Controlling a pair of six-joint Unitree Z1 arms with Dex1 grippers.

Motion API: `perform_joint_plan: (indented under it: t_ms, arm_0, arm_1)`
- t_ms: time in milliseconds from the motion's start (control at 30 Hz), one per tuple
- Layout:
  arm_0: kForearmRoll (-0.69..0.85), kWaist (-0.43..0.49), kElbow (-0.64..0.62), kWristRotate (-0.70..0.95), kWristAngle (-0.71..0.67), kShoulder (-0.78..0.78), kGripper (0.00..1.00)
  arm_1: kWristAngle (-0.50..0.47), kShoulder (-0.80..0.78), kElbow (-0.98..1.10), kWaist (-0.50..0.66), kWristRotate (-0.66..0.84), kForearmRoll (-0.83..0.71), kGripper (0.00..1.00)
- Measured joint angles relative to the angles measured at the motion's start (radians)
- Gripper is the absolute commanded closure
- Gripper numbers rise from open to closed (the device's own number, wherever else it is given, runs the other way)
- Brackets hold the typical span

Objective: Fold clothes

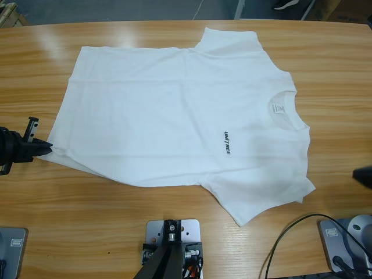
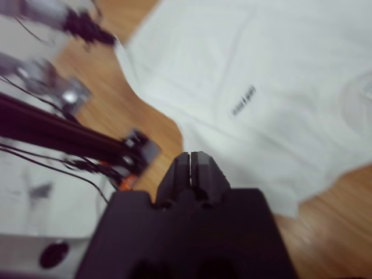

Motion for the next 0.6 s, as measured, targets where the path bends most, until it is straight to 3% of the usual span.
perform_joint_plan:
  t_ms: [367,400,467,500,533,600]
  arm_0:
    - [0.0,0.0,0.0,0.0,0.0,0.0,1.0]
    - [0.0,0.0,0.0,0.0,0.0,0.0,1.0]
    - [0.0,0.0,0.0,0.0,0.0,0.0,1.0]
    - [0.0,0.0,0.0,0.0,0.0,0.0,1.0]
    - [0.0,0.0,0.001,0.0,0.0,0.0,1.0]
    - [0.0,0.001,0.001,0.0,0.0,0.0,1.0]
  arm_1:
    - [0.333,0.211,0.004,-0.399,-0.076,-0.02,1.0]
    - [0.356,0.251,0.004,-0.426,-0.073,-0.026,0.887]
    - [0.378,0.339,0.004,-0.454,-0.076,-0.047,0.264]
    - [0.378,0.377,0.004,-0.458,-0.084,-0.059,0.07]
    - [0.378,0.407,0.004,-0.46,-0.099,-0.075,0.014]
    - [0.379,0.434,0.004,-0.462,-0.162,-0.113,0.0]
